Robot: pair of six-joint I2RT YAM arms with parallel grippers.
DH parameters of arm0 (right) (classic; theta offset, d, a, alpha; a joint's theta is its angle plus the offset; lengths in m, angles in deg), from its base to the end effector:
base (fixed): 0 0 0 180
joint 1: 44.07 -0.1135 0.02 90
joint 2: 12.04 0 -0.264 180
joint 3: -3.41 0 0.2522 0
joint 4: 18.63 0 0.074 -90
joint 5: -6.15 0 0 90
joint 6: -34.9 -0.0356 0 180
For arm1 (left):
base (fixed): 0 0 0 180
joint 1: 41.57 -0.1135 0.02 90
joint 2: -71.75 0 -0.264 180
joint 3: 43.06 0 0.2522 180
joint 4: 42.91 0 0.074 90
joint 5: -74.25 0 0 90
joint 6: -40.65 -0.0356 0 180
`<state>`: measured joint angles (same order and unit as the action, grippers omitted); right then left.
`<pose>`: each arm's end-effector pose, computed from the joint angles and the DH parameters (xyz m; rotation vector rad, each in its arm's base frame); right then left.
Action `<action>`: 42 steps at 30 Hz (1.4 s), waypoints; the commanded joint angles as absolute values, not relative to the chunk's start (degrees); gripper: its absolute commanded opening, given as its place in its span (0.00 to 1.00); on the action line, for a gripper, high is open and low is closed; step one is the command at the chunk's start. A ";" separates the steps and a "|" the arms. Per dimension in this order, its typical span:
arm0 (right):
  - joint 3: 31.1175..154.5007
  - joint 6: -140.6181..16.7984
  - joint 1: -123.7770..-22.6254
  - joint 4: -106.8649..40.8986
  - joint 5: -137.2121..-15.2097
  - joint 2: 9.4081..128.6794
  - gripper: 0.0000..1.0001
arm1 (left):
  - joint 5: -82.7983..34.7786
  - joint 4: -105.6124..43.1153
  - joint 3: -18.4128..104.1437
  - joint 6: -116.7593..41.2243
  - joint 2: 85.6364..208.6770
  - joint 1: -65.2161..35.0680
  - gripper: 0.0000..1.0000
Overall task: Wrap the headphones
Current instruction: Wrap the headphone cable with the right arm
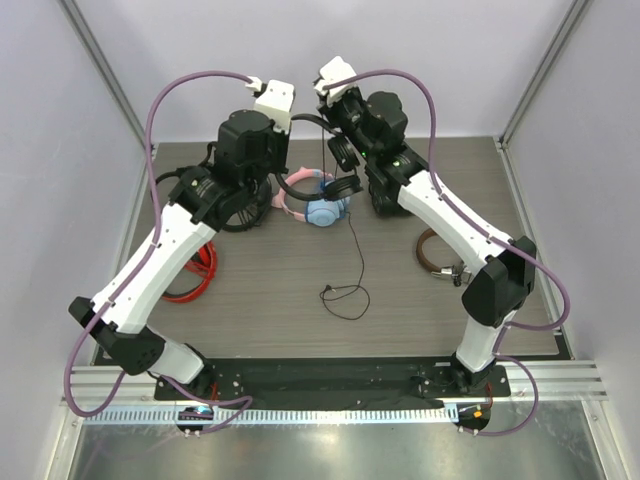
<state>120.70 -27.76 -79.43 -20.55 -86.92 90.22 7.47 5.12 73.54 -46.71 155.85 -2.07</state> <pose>0.3488 0.2452 0.4617 -0.6595 1.1697 0.0823 0.2469 -0.1853 0.4830 0.3024 1.7966 -0.1467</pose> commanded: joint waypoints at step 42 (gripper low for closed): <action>80.21 -65.72 -75.28 8.04 -76.29 75.69 0.05 | -1.78 3.90 88.21 -31.69 155.07 -1.58 0.00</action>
<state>83.15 -61.84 -75.08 1.68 -76.28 79.69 -4.09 6.45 86.09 -37.18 155.06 -1.67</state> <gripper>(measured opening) 0.056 0.041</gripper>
